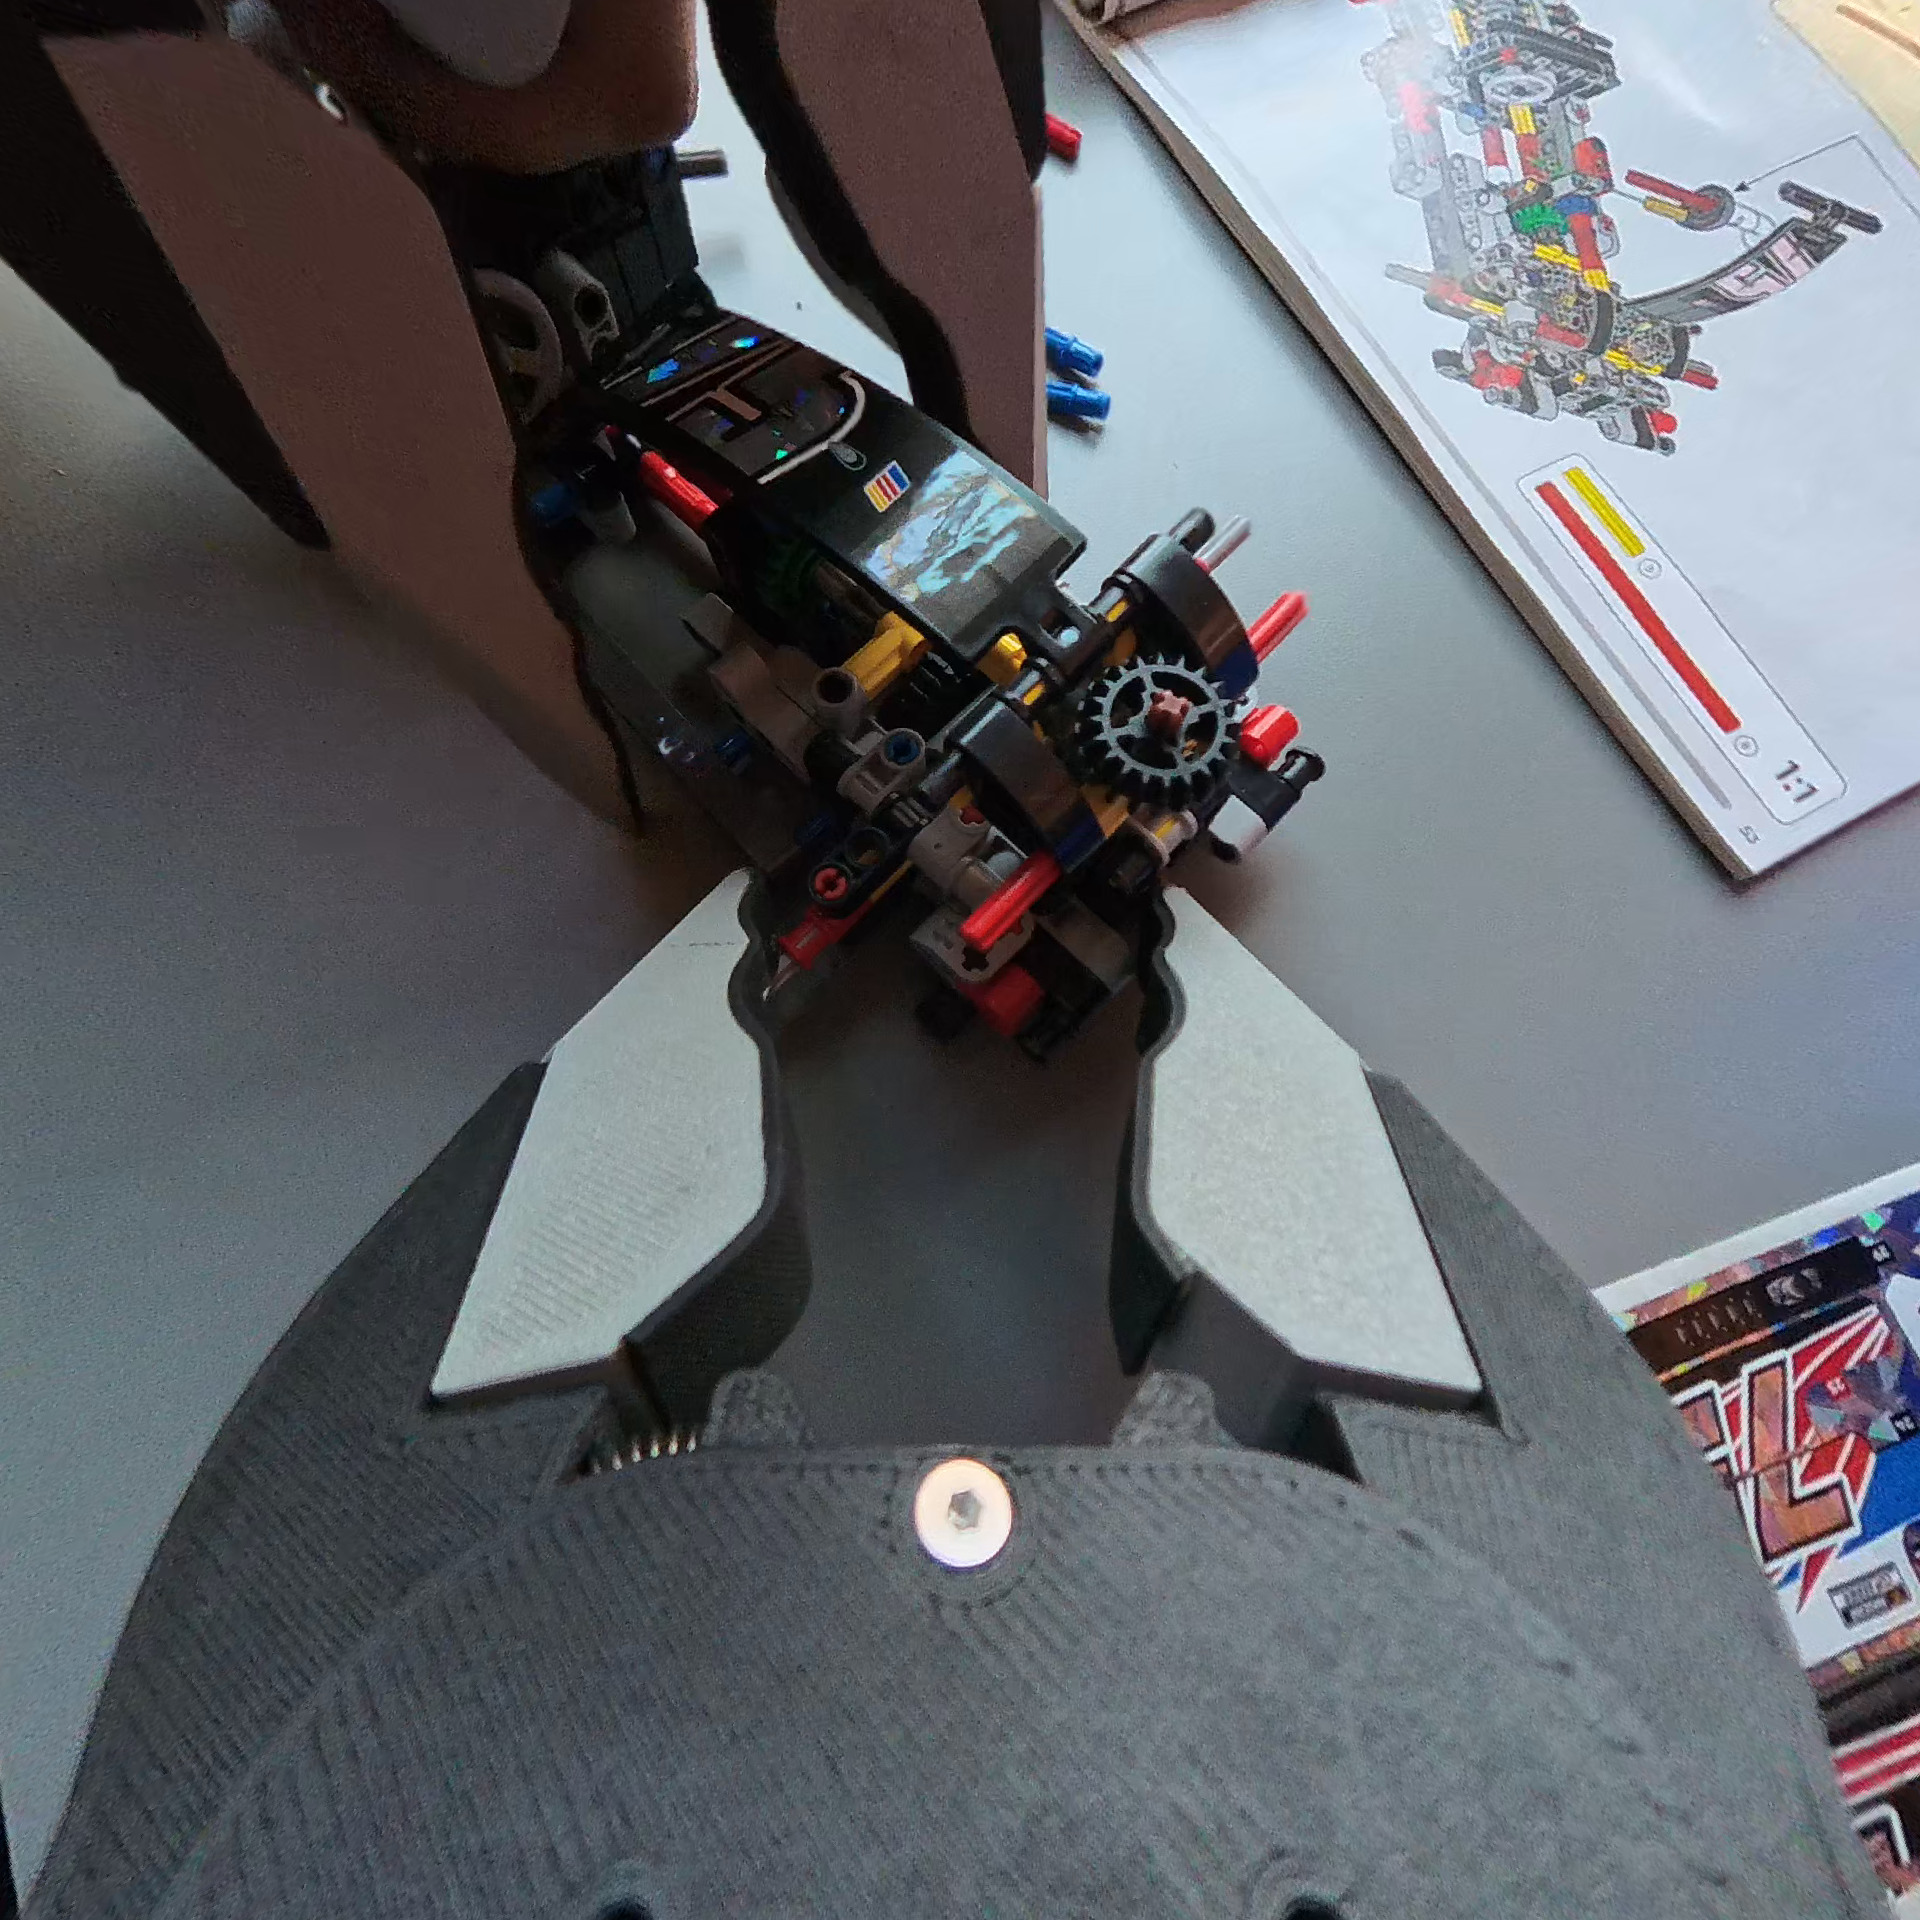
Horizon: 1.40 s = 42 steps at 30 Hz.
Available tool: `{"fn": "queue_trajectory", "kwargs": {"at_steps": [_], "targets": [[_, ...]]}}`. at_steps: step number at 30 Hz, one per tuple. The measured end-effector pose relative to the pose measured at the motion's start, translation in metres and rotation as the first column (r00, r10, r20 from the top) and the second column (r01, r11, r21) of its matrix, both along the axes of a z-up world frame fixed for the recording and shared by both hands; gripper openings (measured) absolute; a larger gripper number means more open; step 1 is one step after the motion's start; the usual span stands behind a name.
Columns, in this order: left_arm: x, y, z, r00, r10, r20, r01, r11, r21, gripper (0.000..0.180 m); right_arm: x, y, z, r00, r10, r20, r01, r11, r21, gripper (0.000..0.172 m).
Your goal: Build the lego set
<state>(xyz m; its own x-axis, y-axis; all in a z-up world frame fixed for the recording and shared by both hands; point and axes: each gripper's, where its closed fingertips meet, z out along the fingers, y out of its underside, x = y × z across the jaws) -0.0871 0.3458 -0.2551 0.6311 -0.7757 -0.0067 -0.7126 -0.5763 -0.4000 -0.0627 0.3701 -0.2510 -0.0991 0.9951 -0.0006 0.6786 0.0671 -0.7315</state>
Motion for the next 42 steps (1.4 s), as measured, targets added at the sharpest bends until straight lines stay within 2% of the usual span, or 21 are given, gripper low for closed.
{"fn": "queue_trajectory", "kwargs": {"at_steps": [11, 14, 20, 22, 25, 27, 29, 30, 33, 36, 38, 42], "targets": [[-0.003, 0.000, 0.001, 1.000, 0.026, 0.010, -0.026, 1.000, 0.012, 0.082, -0.002, -0.004, 0.002, 1.000, 0.029, -0.009, -0.029, 0.999, -0.045, 0.066], [-0.002, 0.002, 0.001, 0.999, 0.041, 0.012, -0.042, 0.999, 0.023, 0.078, -0.002, -0.005, 0.005, 0.999, 0.032, -0.018, -0.034, 0.994, -0.108, 0.058], [-0.004, 0.004, 0.003, 0.998, 0.064, -0.005, -0.064, 0.996, 0.057, 0.082, -0.004, -0.003, 0.006, 0.999, 0.023, -0.037, -0.024, 0.999, -0.039, 0.059], [-0.009, 0.001, 0.012, 0.995, 0.093, -0.030, -0.089, 0.990, 0.112, 0.088, -0.003, -0.003, 0.012, 0.997, 0.022, -0.070, -0.026, 0.999, -0.048, 0.057], [-0.014, -0.016, 0.038, 0.986, 0.165, 0.000, -0.162, 0.968, 0.191, 0.087, 0.004, -0.005, 0.015, 0.995, 0.049, -0.088, -0.056, 0.996, -0.074, 0.055], [-0.013, -0.029, 0.057, 0.973, 0.228, 0.027, -0.227, 0.940, 0.256, 0.062, 0.005, -0.005, 0.017, 0.993, 0.050, -0.104, -0.060, 0.994, -0.091, 0.057], [-0.002, -0.041, 0.066, 0.970, 0.240, 0.038, -0.239, 0.920, 0.311, 0.026, 0.008, -0.003, 0.016, 0.994, 0.060, -0.089, -0.069, 0.992, -0.103, 0.058], [0.003, -0.046, 0.063, 0.970, 0.242, 0.018, -0.235, 0.916, 0.324, 0.018, 0.010, -0.002, 0.014, 0.995, 0.063, -0.079, -0.072, 0.991, -0.109, 0.058], [-0.001, -0.051, 0.040, 0.948, 0.307, -0.089, -0.267, 0.914, 0.306, 0.032, 0.016, -0.003, 0.013, 0.993, 0.093, -0.069, -0.102, 0.985, -0.138, 0.056], [0.006, -0.055, 0.023, 0.943, 0.330, -0.044, -0.311, 0.922, 0.231, 0.033, 0.018, -0.007, 0.015, 0.988, 0.137, -0.067, -0.146, 0.976, -0.163, 0.054], [0.001, -0.051, 0.015, 0.931, 0.355, -0.084, -0.327, 0.915, 0.237, 0.027, 0.019, -0.009, 0.011, 0.985, 0.167, -0.041, -0.172, 0.969, -0.178, 0.049], [0.001, -0.046, 0.008, 0.924, 0.359, -0.133, -0.322, 0.917, 0.238, 0.028, 0.020, -0.007, 0.008, 0.983, 0.182, -0.003, -0.181, 0.973, -0.144, 0.052]]}}
